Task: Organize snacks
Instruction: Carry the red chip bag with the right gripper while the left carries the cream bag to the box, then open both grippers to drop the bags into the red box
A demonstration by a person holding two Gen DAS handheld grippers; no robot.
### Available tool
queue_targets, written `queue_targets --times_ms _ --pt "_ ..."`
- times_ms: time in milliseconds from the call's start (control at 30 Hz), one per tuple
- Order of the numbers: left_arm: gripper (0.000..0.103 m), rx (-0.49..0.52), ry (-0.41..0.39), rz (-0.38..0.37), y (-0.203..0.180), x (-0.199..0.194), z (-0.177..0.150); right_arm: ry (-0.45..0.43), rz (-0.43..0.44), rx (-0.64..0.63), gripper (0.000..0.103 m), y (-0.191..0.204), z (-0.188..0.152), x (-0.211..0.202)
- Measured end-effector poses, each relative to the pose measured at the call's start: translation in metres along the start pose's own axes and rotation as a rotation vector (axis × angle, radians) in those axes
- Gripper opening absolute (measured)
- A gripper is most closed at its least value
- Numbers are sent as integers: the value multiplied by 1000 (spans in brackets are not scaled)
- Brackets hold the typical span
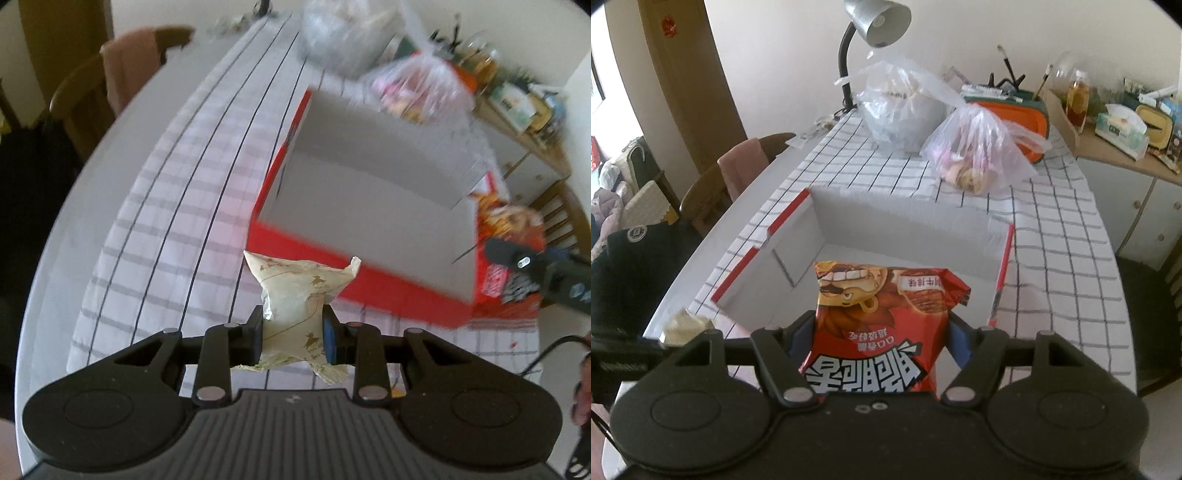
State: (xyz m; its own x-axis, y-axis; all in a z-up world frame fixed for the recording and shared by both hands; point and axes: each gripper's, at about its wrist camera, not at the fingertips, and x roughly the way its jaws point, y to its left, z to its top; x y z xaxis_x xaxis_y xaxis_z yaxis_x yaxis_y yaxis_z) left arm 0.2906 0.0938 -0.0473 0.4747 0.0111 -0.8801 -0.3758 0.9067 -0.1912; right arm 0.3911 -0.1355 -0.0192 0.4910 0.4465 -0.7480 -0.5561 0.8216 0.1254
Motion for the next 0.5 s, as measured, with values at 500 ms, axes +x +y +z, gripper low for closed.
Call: queue_targets --times_ms 500 --pt "30 140 -48 33 -54 36 84 43 0 -60 71 -14 26 50"
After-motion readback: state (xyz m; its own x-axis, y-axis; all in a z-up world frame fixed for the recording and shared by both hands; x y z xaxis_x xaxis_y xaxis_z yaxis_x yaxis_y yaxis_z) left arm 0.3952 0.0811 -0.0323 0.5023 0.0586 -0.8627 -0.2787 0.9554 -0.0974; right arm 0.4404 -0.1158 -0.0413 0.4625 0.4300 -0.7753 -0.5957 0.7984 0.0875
